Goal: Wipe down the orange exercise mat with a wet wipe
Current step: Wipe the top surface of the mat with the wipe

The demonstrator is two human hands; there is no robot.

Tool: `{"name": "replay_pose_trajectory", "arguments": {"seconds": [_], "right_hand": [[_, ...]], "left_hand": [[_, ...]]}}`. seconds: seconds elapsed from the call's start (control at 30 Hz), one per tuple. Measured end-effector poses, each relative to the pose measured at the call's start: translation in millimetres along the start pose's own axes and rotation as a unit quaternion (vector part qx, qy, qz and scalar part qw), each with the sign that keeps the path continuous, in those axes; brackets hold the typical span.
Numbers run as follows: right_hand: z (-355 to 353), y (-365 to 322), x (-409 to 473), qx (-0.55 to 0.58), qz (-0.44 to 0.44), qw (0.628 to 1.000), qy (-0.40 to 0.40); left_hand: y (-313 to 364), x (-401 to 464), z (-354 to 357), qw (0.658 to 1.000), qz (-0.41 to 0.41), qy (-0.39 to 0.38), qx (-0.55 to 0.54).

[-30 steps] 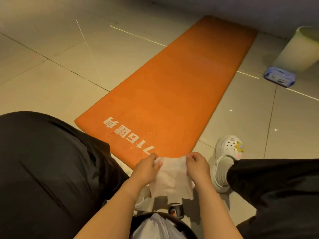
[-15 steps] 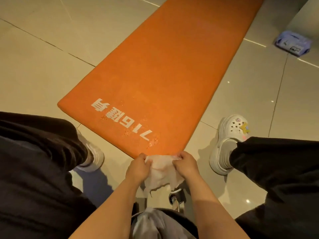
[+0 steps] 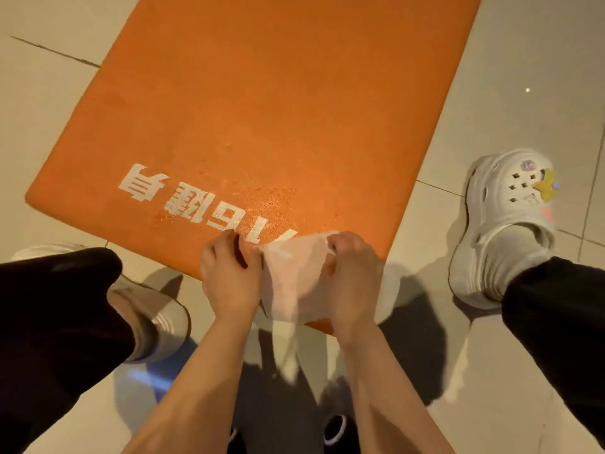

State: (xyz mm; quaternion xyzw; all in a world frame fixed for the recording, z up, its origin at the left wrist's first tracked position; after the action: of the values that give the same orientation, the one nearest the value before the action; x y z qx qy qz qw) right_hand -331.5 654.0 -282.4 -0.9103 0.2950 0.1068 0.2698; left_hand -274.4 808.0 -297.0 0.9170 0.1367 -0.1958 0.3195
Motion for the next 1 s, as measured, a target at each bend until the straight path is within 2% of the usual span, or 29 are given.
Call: {"name": "replay_pose_trajectory", "arguments": {"seconds": [0.13,0.23,0.43,0.5,0.6,0.67,0.77,1.0], "right_hand": [[57,-17,-25,-0.028,-0.024,0.999,-0.010],[78,-5,-21,-0.030,-0.011,0.999,-0.004],[37,38,78,-0.103,0.016,0.993,0.054],[19,51,111,-0.139,-0.028,0.987,0.081],[5,59,144,-0.143,-0.046,0.988,0.018],[4,56,148,-0.150,-0.033,0.988,0.032],[19,42,119,-0.157,-0.052,0.983,0.078],[77,38,-25,-0.154,-0.103,0.983,0.023]], "left_hand": [[-36,-5,10,0.988,0.079,-0.002,0.131],[-47,-8,15,0.989,0.086,-0.049,0.109],[-50,-9,31,0.994,0.072,-0.053,0.067],[-51,-9,34,0.994,0.060,-0.059,0.073],[-51,-10,35,0.994,0.060,-0.051,0.071],[-51,-10,36,0.994,0.058,-0.057,0.073],[-51,-11,35,0.993,0.057,-0.069,0.073],[-48,-10,30,0.992,0.053,-0.080,0.082]]}}
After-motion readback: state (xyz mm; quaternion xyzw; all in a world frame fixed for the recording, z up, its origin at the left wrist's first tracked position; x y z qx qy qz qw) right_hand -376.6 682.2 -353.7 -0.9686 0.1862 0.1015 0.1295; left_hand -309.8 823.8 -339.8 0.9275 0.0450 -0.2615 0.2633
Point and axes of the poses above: each hand's wrist, its own x-axis towards the middle knuckle, its own z-axis out of the palm, y = z × x, the point moved 2 cm from there along x, towards the middle knuckle, and after that the axes turned 6 degrees about -y, right-handed, at the moved point
